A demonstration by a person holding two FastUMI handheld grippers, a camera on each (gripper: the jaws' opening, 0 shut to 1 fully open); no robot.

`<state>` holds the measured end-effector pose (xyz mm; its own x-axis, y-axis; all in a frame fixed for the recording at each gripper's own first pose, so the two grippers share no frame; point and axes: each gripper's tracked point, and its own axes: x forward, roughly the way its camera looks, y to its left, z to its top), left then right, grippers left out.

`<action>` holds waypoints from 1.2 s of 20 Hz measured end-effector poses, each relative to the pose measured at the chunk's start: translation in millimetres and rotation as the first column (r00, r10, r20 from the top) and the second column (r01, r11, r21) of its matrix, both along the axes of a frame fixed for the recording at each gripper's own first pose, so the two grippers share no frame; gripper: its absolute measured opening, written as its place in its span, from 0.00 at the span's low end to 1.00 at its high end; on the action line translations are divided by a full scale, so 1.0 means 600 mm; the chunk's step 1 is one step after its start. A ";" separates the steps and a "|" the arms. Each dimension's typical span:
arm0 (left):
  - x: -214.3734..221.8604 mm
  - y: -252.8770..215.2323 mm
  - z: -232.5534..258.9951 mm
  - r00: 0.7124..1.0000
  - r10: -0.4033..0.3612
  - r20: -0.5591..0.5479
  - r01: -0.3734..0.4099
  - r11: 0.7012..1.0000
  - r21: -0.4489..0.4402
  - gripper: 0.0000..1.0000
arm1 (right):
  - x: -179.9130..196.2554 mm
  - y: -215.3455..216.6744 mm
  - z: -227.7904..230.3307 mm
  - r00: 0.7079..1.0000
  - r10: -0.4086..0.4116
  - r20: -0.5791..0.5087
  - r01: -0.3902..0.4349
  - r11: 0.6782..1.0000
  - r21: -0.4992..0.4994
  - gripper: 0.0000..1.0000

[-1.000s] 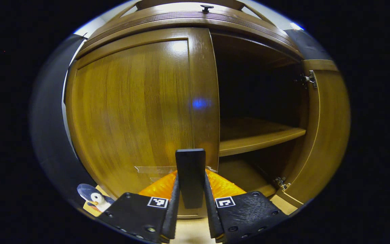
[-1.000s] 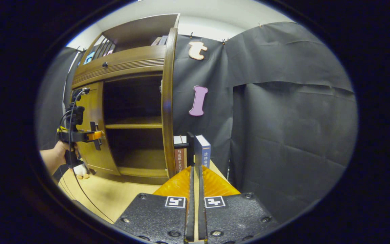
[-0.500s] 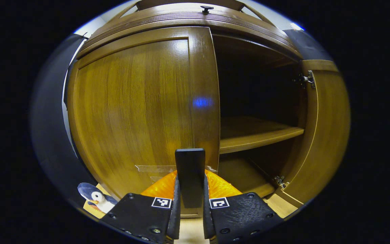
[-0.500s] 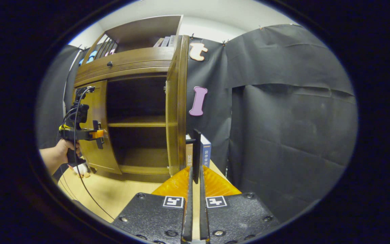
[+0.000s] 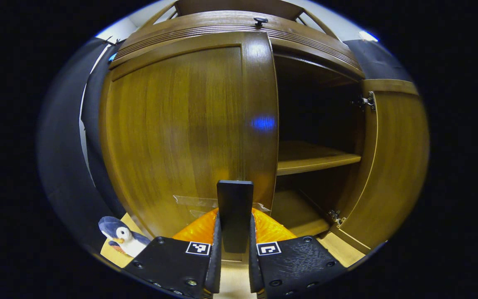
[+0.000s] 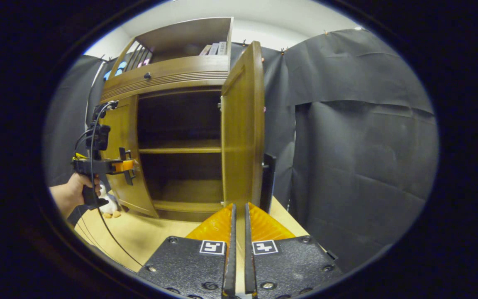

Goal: Open the right door of the double-door shoe cabinet with the right hand, and open the left door with the left hand.

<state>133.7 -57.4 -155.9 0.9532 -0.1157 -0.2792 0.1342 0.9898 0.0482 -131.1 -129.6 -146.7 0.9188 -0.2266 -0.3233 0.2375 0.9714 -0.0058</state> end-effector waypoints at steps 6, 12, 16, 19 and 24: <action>-0.037 0.023 0.000 0.997 0.076 -0.018 -0.076 0.997 -0.008 0.36 | 0.015 0.029 -0.004 0.999 0.050 -0.001 -0.050 0.999 0.002 0.11; -0.056 0.034 0.002 0.993 0.112 -0.027 -0.112 0.994 -0.003 0.19 | 0.026 0.056 -0.009 0.993 0.116 0.000 -0.116 0.993 0.016 0.11; -0.077 0.049 0.002 0.989 0.142 -0.030 -0.142 0.990 -0.008 0.19 | 0.037 0.080 -0.014 0.988 0.156 -0.004 -0.156 0.987 0.021 0.13; -0.098 0.063 0.000 0.988 0.152 -0.032 -0.153 0.988 -0.011 0.19 | 0.044 0.096 -0.019 0.981 0.194 -0.010 -0.194 0.981 0.029 0.11; -0.134 0.092 0.011 0.980 0.195 -0.021 -0.196 0.981 -0.009 0.19 | 0.063 0.140 -0.022 0.957 0.289 -0.016 -0.288 0.957 0.036 0.13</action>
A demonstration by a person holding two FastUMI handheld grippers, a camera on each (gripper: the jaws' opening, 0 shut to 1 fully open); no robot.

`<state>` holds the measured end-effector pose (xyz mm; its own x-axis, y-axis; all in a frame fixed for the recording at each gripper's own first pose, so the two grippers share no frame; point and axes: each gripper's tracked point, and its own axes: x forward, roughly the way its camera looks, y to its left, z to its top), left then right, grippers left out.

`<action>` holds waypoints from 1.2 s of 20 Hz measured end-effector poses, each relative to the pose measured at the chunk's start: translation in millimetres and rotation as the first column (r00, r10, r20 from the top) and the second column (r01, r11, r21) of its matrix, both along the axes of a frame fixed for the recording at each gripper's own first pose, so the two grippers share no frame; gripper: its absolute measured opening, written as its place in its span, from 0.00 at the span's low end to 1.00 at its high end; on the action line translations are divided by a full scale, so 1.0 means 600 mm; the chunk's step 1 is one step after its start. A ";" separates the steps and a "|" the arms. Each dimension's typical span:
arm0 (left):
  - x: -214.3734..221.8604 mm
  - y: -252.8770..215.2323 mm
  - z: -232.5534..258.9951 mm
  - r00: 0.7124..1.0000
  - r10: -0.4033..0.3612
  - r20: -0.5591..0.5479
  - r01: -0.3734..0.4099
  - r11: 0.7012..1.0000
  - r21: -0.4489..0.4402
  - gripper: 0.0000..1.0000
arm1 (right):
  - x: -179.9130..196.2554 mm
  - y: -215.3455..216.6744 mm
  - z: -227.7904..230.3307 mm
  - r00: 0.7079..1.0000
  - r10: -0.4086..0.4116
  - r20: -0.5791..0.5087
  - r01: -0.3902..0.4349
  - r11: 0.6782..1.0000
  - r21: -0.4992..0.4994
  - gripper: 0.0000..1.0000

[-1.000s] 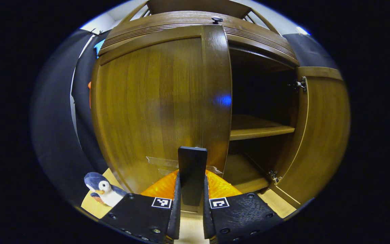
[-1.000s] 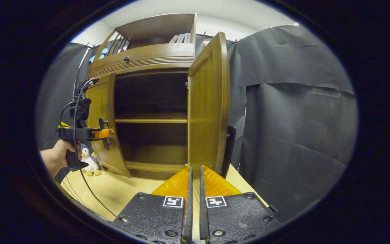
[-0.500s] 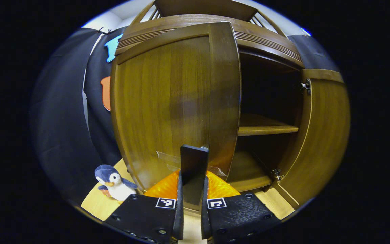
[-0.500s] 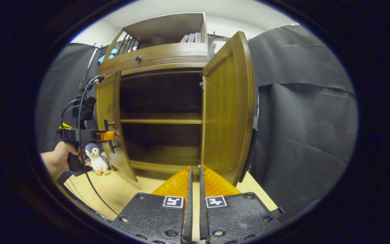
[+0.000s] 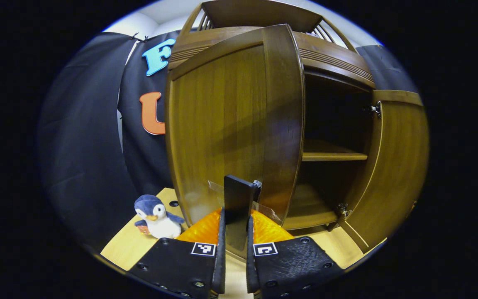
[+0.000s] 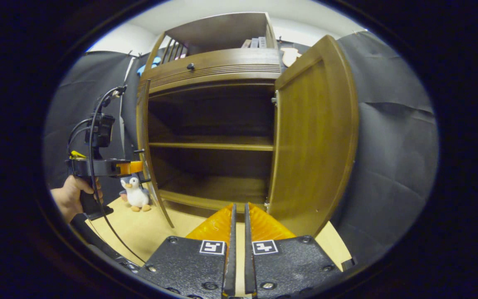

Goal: Open the right door of the double-door shoe cabinet with the right hand, and open the left door with the left hand.

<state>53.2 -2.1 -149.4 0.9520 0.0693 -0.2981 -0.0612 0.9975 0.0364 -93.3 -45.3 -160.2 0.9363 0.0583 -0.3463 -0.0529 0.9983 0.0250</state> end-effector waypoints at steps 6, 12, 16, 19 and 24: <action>-0.040 0.045 0.001 0.998 0.066 0.004 -0.066 0.997 -0.029 0.19 | 0.021 0.047 0.001 0.996 0.088 -0.003 -0.089 0.996 -0.008 0.11; -0.072 0.089 0.006 0.994 0.113 0.009 -0.112 0.993 -0.046 0.18 | 0.032 0.097 -0.003 0.983 0.182 -0.019 -0.182 0.983 -0.004 0.11; -0.085 0.115 0.005 0.991 0.130 0.013 -0.130 0.991 -0.043 0.18 | 0.044 0.115 -0.002 0.981 0.194 -0.016 -0.194 0.981 -0.014 0.11; -0.093 0.133 0.013 0.991 0.132 0.025 -0.131 0.991 -0.028 0.18 | 0.054 0.116 -0.004 0.986 0.166 -0.015 -0.166 0.986 -0.022 0.11; -0.108 0.184 0.023 0.986 0.162 0.041 -0.162 0.987 -0.015 0.18 | 0.075 0.115 0.002 0.993 0.121 -0.002 -0.121 0.993 -0.011 0.12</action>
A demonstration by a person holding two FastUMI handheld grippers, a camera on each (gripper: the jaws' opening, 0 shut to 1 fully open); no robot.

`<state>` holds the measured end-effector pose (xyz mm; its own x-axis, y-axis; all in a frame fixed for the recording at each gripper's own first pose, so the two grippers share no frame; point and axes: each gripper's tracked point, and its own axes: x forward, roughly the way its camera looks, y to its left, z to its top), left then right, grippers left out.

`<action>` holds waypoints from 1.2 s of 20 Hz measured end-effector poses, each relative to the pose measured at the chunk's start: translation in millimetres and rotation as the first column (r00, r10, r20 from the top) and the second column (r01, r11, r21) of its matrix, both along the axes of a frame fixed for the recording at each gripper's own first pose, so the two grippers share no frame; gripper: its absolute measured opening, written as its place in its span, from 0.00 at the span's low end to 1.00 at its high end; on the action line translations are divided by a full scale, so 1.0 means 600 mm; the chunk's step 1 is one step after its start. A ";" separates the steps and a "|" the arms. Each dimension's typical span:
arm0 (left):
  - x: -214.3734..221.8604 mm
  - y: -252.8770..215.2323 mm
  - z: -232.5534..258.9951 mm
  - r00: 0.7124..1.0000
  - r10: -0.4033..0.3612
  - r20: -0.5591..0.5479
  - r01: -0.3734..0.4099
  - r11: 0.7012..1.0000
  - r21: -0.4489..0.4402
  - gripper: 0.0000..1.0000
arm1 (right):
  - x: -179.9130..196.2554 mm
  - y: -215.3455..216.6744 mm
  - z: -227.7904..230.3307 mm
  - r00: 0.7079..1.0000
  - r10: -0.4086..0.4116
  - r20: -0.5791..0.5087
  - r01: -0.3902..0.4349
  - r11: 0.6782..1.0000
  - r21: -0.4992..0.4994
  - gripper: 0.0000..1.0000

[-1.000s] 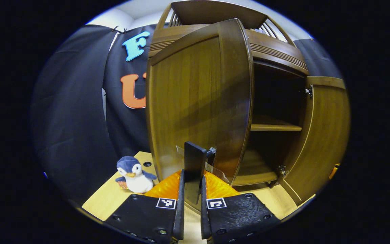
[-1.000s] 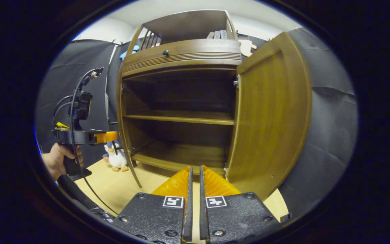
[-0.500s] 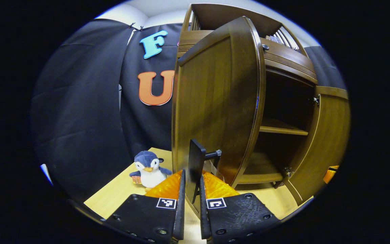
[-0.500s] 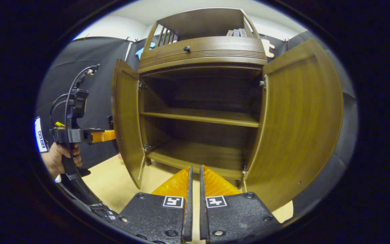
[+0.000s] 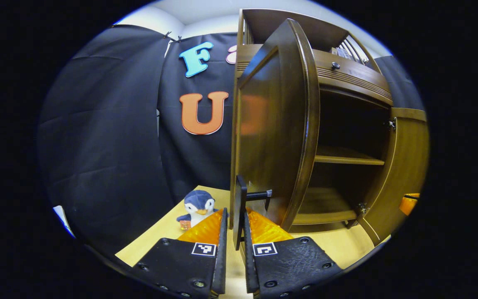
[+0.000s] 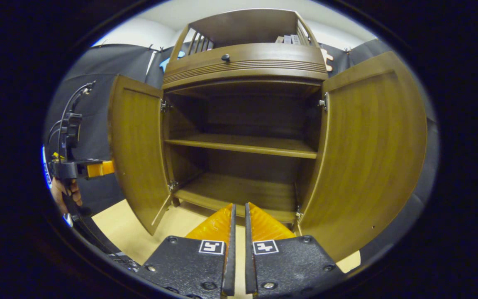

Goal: Open the right door of the double-door shoe cabinet with the right hand, and open the left door with the left hand.

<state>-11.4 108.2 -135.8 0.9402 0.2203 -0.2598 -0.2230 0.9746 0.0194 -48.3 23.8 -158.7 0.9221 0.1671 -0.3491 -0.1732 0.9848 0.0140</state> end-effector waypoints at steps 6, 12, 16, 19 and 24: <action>-0.004 0.037 0.000 1.000 -0.026 0.003 0.027 0.999 -0.026 0.12 | 0.023 0.016 0.011 0.999 -0.027 0.027 0.027 1.000 0.006 0.18; -0.018 0.078 0.008 0.999 -0.046 0.011 0.046 0.999 0.004 0.12 | 0.034 0.030 0.010 0.998 -0.055 0.029 0.055 0.998 0.005 0.31; -0.032 0.111 0.013 1.000 -0.017 0.021 0.017 1.000 -0.014 0.12 | 0.042 0.040 0.017 0.997 -0.060 0.037 0.060 0.998 0.007 0.40; -0.044 0.134 0.022 0.999 0.018 0.033 -0.018 1.000 0.001 0.12 | 0.051 0.048 0.024 0.998 -0.051 0.046 0.051 0.999 0.005 0.44; -0.064 0.143 0.046 0.995 0.077 0.069 -0.077 0.997 0.006 0.12 | 0.054 0.041 0.040 0.997 -0.044 0.066 0.044 0.999 0.000 0.50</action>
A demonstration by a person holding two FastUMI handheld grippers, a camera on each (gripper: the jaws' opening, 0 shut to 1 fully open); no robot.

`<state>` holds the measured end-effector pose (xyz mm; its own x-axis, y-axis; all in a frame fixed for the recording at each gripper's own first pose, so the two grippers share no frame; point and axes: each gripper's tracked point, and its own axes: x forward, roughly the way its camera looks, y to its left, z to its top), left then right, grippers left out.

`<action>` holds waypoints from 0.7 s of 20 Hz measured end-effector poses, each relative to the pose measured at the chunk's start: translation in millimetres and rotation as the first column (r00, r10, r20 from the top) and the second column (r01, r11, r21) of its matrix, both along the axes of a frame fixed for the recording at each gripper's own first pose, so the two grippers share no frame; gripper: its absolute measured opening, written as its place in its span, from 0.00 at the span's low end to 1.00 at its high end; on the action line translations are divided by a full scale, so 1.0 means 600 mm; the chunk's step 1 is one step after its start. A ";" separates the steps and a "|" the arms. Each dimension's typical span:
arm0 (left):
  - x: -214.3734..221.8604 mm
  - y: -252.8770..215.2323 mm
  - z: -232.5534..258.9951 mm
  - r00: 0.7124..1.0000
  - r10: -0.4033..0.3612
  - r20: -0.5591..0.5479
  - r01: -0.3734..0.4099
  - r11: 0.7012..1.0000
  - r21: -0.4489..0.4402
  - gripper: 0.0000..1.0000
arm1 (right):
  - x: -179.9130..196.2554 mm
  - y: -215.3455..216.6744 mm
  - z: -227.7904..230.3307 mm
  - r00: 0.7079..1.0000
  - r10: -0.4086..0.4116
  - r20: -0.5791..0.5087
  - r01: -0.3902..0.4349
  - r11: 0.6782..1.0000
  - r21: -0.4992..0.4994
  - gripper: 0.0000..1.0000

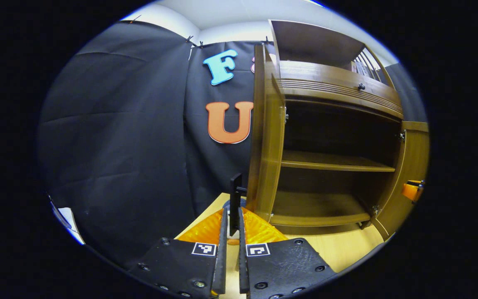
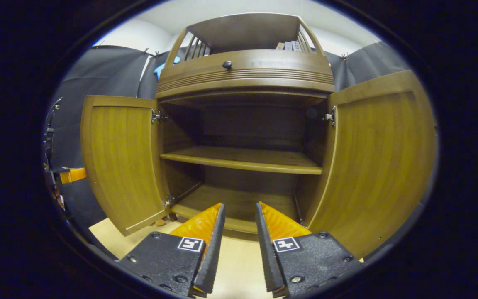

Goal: Open the right door of the double-door shoe cabinet with the right hand, and open the left door with the left hand.

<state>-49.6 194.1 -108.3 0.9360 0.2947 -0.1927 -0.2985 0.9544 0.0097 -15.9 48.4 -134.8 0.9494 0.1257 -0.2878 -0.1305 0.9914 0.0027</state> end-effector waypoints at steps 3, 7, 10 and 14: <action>-0.005 -0.032 0.024 0.999 -0.021 0.035 0.021 1.000 0.006 0.12 | 0.004 -0.011 0.016 1.000 -0.005 0.021 0.005 1.000 0.001 0.52; 0.015 -0.092 0.052 0.994 -0.091 0.062 0.089 0.995 0.042 0.12 | 0.002 -0.027 0.030 0.999 -0.014 0.036 0.014 1.000 0.007 0.53; 0.030 -0.136 0.060 0.989 -0.136 0.063 0.132 0.989 0.059 0.26 | -0.003 -0.044 0.037 0.998 -0.031 0.046 0.031 1.000 0.007 0.57; 0.046 -0.200 0.053 0.976 -0.212 0.043 0.210 0.976 0.061 0.15 | -0.009 -0.061 0.055 0.996 -0.047 0.071 0.048 0.999 -0.004 0.63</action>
